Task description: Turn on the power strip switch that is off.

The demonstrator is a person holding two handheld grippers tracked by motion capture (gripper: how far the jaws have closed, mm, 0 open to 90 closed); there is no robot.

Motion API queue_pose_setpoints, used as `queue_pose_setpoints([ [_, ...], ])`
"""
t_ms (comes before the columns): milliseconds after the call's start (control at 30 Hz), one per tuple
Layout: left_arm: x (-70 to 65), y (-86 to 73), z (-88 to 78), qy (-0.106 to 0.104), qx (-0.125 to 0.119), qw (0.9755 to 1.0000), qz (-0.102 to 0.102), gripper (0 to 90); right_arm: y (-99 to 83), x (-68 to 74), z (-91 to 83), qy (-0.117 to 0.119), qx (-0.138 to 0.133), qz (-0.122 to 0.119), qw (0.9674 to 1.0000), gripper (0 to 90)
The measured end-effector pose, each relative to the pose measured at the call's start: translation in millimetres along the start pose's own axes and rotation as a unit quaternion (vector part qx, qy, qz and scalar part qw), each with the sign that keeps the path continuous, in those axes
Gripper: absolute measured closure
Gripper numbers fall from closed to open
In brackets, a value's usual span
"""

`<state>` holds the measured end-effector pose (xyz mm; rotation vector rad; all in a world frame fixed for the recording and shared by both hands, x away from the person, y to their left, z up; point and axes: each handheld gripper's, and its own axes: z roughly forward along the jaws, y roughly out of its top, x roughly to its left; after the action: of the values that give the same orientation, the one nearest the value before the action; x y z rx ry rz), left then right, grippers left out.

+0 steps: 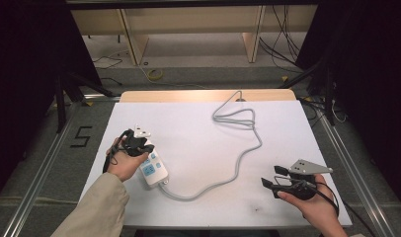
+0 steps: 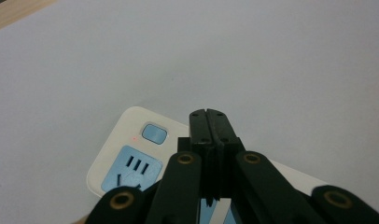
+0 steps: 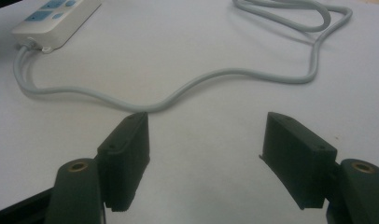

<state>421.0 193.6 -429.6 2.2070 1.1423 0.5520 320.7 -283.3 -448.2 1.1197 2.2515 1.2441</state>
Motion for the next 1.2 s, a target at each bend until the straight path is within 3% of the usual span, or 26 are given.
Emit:
queue_pose_setpoints([
  [600, -3.1, 0.9, 8.5, -0.001, 0.026, 0.9995, 0.017, 89.9, -0.1, -0.2, -0.2, 0.0, 0.0, 0.0, 1.0, 32.2],
  [1200, -1.8, -0.4, 16.1, -0.003, 0.05, 0.9985, 0.021, 89.9, -0.1, -0.1, 0.2, 0.0, 0.0, 0.0, 1.0, 32.3],
])
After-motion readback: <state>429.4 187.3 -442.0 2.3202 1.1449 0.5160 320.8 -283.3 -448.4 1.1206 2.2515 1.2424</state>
